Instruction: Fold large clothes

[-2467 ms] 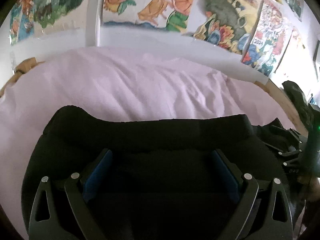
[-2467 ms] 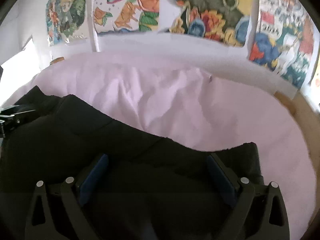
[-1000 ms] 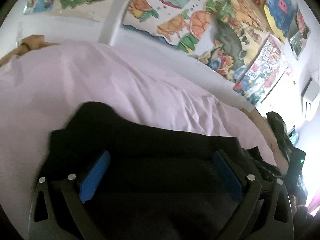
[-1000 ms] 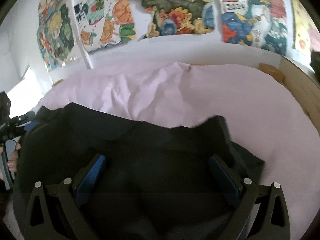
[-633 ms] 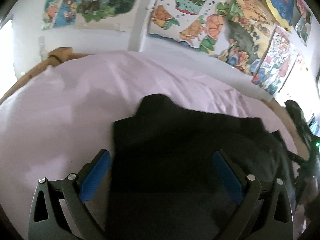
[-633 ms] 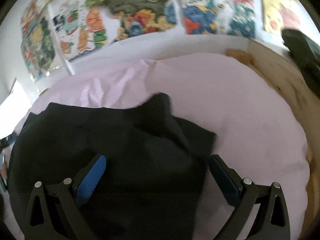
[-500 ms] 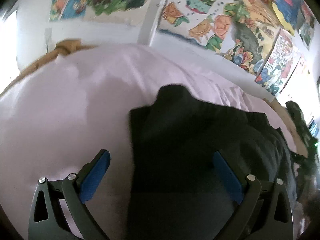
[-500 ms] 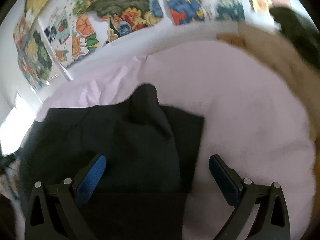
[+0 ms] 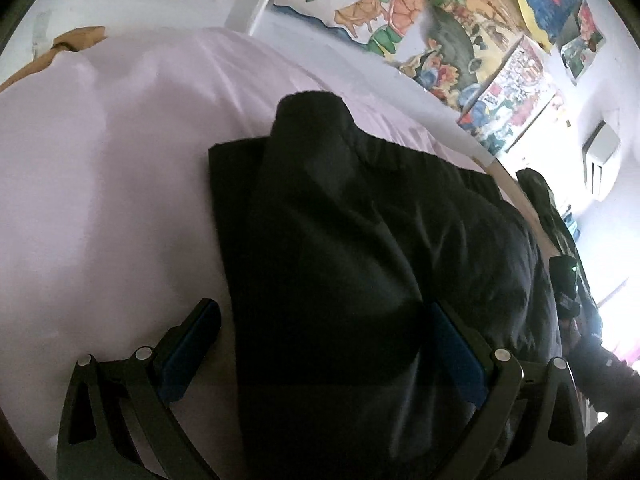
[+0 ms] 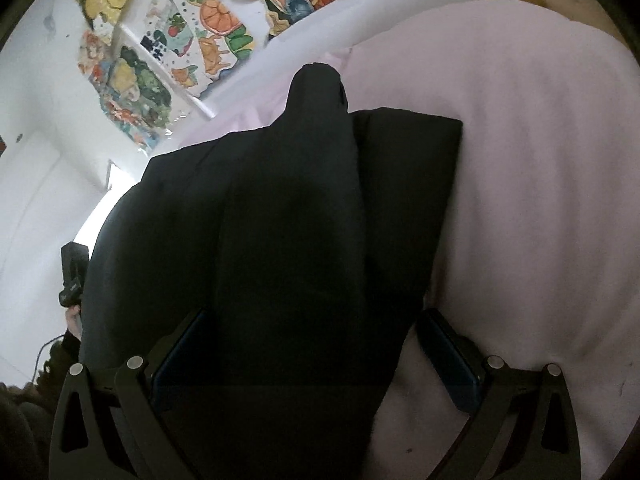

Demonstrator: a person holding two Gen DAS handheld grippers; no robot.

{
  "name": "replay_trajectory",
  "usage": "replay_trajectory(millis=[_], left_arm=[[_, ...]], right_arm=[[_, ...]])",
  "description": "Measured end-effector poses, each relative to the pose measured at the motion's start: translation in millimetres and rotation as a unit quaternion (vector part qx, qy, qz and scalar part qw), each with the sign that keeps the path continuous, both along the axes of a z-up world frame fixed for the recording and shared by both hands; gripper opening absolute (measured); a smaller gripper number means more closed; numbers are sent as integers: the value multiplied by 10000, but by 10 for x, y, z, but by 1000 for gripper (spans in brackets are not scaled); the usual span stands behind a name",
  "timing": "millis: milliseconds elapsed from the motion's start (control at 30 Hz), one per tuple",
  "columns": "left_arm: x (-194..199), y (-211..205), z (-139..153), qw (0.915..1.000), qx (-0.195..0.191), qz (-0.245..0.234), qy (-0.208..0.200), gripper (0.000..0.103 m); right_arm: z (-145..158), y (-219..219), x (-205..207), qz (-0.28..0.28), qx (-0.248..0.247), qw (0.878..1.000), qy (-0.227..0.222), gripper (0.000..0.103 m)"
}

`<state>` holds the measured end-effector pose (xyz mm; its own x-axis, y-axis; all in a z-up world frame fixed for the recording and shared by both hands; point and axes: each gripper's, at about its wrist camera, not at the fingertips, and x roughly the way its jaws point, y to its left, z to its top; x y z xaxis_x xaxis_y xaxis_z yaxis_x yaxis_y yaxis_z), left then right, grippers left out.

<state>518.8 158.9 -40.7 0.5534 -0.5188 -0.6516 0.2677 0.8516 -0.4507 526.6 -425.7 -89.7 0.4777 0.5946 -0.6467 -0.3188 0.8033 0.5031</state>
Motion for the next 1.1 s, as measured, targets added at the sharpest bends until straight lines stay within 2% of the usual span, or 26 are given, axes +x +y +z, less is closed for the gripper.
replay_trajectory(millis=[200,300,433,533,1100], left_arm=[[33,-3,-73,9998,-145,-153,39,101],[53,-12,-110,9983,-363,-447,65,101],[57,11,-122,9972,-486,-568,35,101],[63,-9,-120,9972,-464,-593,37,101],[34,-91,-161,9982,-182,-562,69,101]], right_arm=[[-53,3,2,-19,45,10000,-77,103],[-58,-4,-10,50,117,9999,-98,103],[-99,44,16,623,532,9965,135,103],[-131,79,26,768,563,9952,218,103],[-192,-2,-2,709,523,9960,166,103]])
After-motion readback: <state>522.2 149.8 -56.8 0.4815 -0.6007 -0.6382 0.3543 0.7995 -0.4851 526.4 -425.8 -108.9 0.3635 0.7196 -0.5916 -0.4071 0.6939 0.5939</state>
